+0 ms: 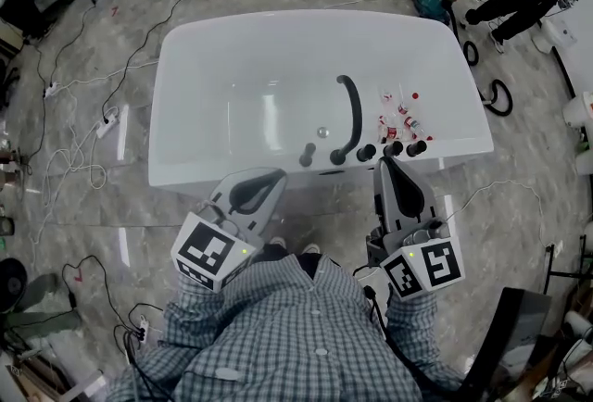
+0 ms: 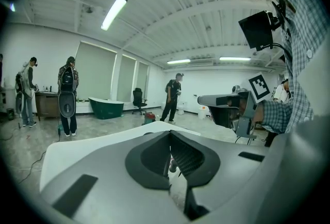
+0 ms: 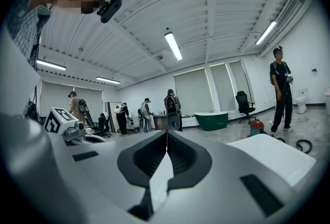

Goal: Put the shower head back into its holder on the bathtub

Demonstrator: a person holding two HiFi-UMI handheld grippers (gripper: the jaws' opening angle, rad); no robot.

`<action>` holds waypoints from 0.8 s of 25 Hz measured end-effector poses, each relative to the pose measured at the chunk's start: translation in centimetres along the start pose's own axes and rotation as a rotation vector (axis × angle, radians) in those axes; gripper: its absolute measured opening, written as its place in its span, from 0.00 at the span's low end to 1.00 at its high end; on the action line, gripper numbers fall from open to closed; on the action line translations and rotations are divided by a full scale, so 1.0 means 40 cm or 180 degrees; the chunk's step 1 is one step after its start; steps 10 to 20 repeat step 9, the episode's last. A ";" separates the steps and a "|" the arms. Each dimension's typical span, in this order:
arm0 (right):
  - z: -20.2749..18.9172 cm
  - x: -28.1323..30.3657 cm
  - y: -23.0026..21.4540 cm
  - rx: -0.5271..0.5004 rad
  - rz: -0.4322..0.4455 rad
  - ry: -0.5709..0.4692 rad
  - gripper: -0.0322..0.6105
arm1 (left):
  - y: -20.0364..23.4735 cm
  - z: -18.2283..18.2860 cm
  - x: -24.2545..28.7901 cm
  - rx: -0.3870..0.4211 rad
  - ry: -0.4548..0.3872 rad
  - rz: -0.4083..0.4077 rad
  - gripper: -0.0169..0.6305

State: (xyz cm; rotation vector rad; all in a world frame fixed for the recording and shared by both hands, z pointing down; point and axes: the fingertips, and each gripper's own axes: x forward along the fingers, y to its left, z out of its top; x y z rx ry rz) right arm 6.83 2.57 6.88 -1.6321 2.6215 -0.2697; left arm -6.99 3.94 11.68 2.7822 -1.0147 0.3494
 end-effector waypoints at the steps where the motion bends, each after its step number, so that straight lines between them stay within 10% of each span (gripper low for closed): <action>1: 0.000 0.001 0.002 0.0004 0.0006 0.0004 0.08 | 0.000 0.003 -0.002 0.0001 0.0001 0.0001 0.04; 20: -0.015 0.005 0.009 0.0000 0.0052 0.0021 0.08 | 0.007 -0.016 -0.005 -0.0048 -0.0014 0.0056 0.04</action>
